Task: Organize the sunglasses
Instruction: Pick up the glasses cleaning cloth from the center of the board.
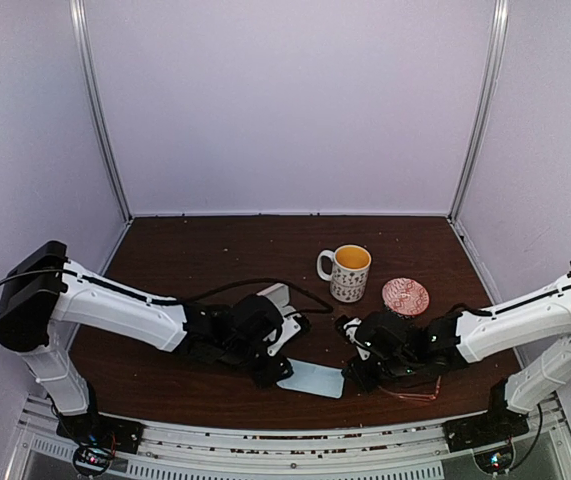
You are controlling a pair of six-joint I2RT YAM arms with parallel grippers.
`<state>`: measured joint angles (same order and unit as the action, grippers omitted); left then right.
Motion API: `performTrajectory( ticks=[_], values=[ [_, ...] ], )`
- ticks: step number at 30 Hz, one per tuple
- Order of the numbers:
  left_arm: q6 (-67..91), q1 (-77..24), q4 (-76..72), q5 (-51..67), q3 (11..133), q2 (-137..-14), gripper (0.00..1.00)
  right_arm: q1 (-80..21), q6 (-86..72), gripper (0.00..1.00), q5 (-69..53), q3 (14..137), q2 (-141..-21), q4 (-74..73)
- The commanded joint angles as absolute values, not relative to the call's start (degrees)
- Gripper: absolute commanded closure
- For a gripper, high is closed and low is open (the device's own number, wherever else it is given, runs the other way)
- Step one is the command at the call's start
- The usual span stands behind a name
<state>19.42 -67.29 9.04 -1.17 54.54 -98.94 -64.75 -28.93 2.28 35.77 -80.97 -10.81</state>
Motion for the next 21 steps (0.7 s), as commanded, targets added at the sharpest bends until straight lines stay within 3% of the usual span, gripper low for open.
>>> performTrajectory(
  ticks=[1,7,21],
  values=[
    [19.30,-64.28,8.93,4.41,57.29,-100.36,0.57,-62.24,-29.46,0.71,0.66,36.15,-80.86,-9.00],
    [17.26,-61.10,10.66,11.03,59.55,-101.86,0.53,-60.39,-28.83,0.69,-3.02,36.22,-82.44,-7.41],
    [14.07,-57.93,13.97,16.33,63.13,-106.31,0.56,-59.39,-29.53,0.70,-6.75,35.30,-84.59,-3.81]
  ],
)
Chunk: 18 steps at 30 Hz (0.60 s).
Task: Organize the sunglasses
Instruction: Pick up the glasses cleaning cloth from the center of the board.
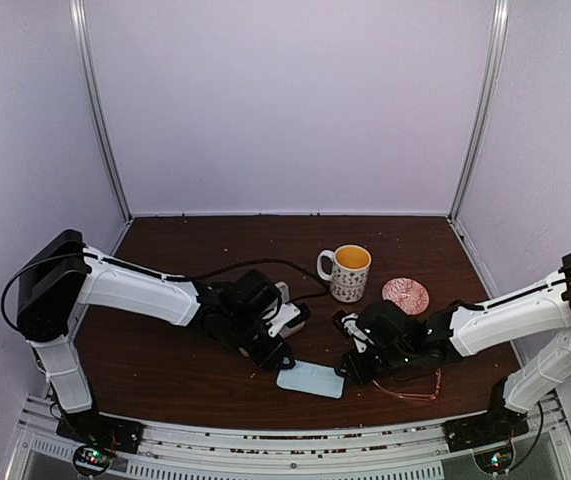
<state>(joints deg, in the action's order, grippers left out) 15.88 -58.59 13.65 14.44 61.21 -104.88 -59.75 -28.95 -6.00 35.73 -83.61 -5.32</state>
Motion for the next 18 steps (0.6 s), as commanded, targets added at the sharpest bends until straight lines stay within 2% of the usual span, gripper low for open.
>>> performTrajectory(
  ticks=[1,13,18],
  values=[
    [13.94,-57.84,13.97,16.35,63.23,-106.65,0.57,-59.38,-29.53,0.70,-6.76,35.18,-84.68,-3.76],
    [13.04,-56.98,13.89,16.26,64.20,-109.20,0.60,-58.80,-29.36,0.70,-6.51,34.76,-84.69,-3.69],
    [12.92,-56.96,13.70,16.61,64.41,-110.30,0.65,-58.77,-29.14,0.71,-6.51,34.50,-85.37,-3.18]
  ],
)
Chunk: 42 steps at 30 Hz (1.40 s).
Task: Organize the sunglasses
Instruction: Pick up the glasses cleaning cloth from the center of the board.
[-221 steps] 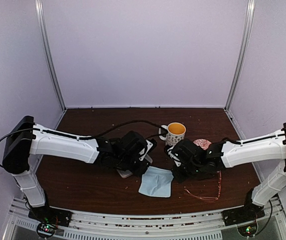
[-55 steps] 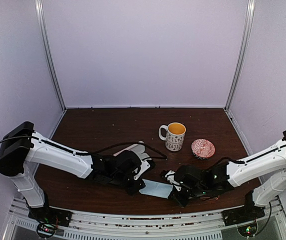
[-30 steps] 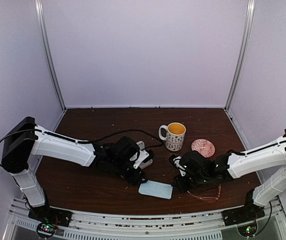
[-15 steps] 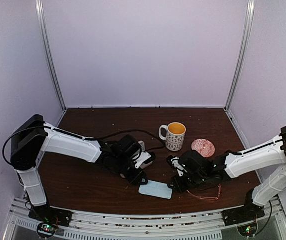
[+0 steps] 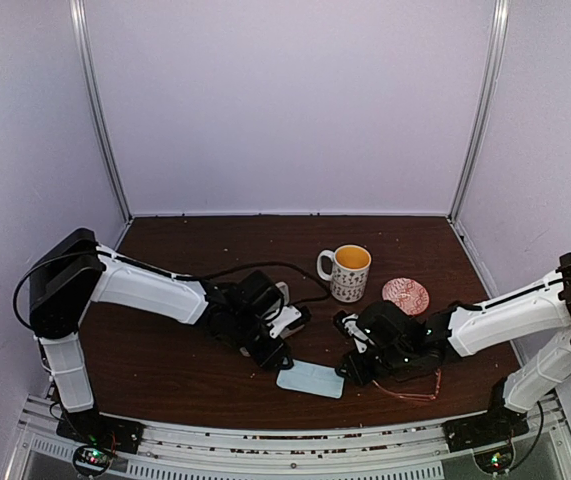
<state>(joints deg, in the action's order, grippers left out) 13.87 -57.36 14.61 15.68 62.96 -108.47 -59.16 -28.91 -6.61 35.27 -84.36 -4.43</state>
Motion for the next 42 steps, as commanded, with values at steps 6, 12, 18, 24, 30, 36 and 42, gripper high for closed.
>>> performTrajectory(
  ticks=[6,12,18,24,30,36,42],
  values=[
    [13.18,-57.04,13.45,16.89,64.05,-111.09,0.73,-58.73,-29.09,0.71,-7.02,34.11,-86.16,-1.81],
    [13.27,-57.04,13.45,17.02,64.21,-111.36,0.78,-58.72,-29.07,0.74,-7.05,34.08,-86.76,-1.53],
    [13.41,-57.04,13.54,16.57,64.10,-111.36,0.82,-58.68,-28.92,0.77,-6.62,33.56,-86.33,-1.94],
    [13.61,-57.04,13.54,16.27,63.98,-111.36,0.87,-58.62,-28.85,0.81,-6.42,33.44,-85.97,-2.12],
    [14.79,-57.28,12.98,15.68,63.78,-110.78,0.95,-58.60,-28.19,0.88,-6.57,34.24,-86.45,-2.69],
    [17.03,-58.40,11.11,14.34,63.19,-110.05,1.00,-58.57,-27.57,0.95,-6.52,35.44,-86.88,-3.26],
    [19.33,-58.80,9.19,12.56,61.36,-108.12,1.00,-58.59,-26.59,1.00,-5.36,36.40,-86.04,-4.63]
  ],
)
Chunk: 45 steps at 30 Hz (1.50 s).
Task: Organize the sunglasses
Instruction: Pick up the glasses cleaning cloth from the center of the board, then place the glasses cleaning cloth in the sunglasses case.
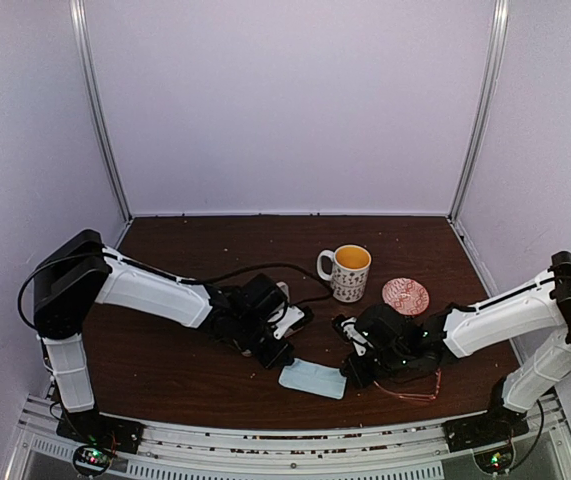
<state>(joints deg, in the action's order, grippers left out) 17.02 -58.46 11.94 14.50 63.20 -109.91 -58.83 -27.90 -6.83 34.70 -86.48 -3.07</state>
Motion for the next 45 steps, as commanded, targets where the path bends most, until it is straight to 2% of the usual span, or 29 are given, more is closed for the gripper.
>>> performTrajectory(
  ticks=[1,12,22,31,45],
  values=[
    [19.72,-58.80,8.88,12.16,60.85,-107.54,1.00,-58.54,-26.41,1.00,-5.12,36.69,-85.80,-4.94],
    [22.29,-58.80,7.20,9.19,57.47,-102.08,1.00,-58.54,-22.76,1.00,-4.11,39.43,-85.14,-7.30],
    [24.95,-58.80,7.27,5.11,55.07,-97.02,1.00,-57.26,-16.88,1.00,-4.29,47.97,-87.10,-11.46],
    [27.57,-58.80,9.89,-3.23,52.75,-91.16,1.00,-55.30,-11.74,1.00,-5.95,56.85,-92.72,-14.48],
    [30.86,-58.80,13.40,-10.08,51.81,-89.74,1.00,-53.25,-5.15,1.00,-9.01,69.91,-101.77,-18.08]
  ],
)
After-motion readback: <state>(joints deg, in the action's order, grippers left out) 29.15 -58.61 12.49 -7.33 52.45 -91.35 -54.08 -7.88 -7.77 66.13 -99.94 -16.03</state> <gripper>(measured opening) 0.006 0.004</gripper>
